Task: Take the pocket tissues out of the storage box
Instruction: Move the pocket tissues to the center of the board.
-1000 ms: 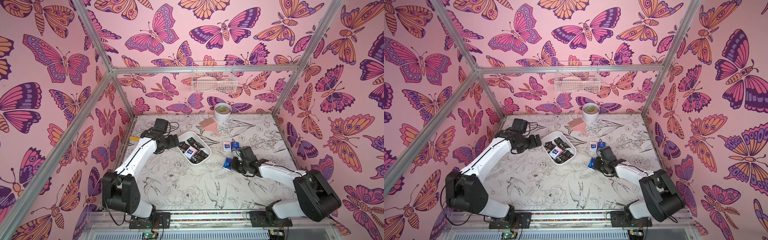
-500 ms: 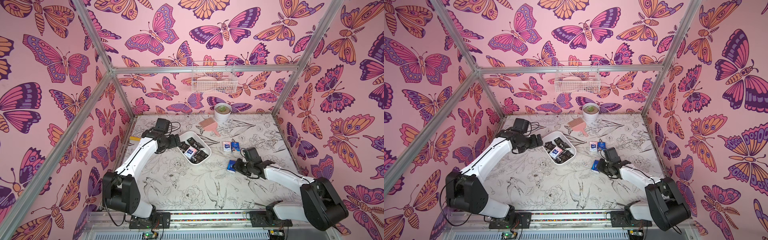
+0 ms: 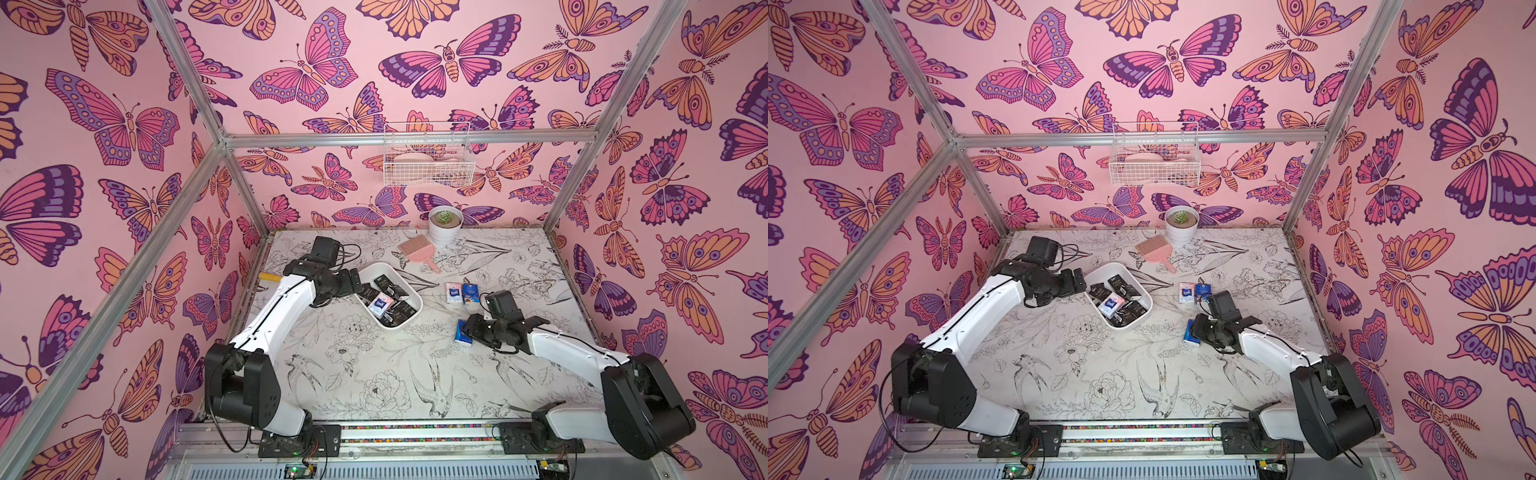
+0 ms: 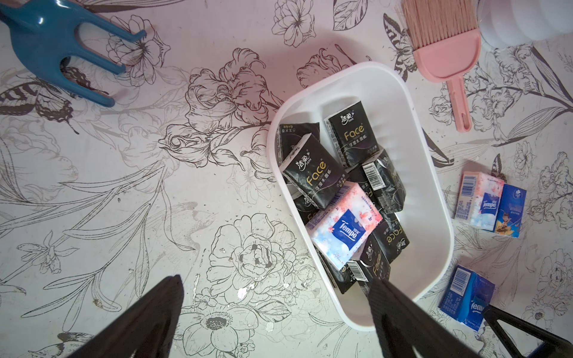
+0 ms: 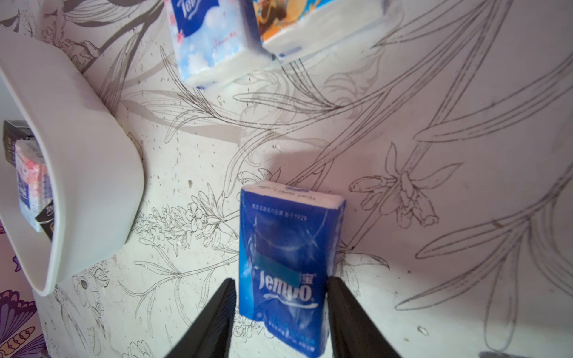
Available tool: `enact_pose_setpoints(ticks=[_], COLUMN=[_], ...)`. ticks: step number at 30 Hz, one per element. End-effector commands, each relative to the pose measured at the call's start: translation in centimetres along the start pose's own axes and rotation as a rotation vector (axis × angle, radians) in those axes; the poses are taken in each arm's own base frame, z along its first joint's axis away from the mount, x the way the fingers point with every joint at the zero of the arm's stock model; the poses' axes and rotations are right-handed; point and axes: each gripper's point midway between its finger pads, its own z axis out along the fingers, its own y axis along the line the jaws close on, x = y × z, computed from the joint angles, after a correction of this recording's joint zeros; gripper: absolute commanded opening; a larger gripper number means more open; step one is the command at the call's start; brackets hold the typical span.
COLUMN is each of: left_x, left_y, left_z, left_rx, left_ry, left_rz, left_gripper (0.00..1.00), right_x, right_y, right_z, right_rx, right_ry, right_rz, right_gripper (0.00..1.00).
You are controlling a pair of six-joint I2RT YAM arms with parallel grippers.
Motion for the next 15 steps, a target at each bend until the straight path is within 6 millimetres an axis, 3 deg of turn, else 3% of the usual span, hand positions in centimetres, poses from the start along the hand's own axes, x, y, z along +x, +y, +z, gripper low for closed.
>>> enact_pose_setpoints(ticks=[1,5,11,15], left_x=[0.5,0.7,0.8,0.7], left_y=[0.1,0.2,0.3,0.2], left_z=[0.0,0.0,0.2,0.3], left_rx=[-0.008,-0.011,-0.016,-0.011], left_ry=[0.019,0.021,0.025,0.026], left_rz=[-0.001,0.0,0.004,-0.001], left_gripper=[1.0,1.0,1.0,1.0], right_x=[-0.3,-0.4,0.2,0.4], right_y=[0.1,-0.7,-2.3,-3.5], right_z=[0.4,0.9,1.5,0.8], right_rx=[0.006,0.04,0.096,0.131], right_ry=[0.01,0.006,0.013,0.015], right_rz=[0.005,0.007,0.006,-0.009], right_gripper=[0.51,0.48,0.27,0.17])
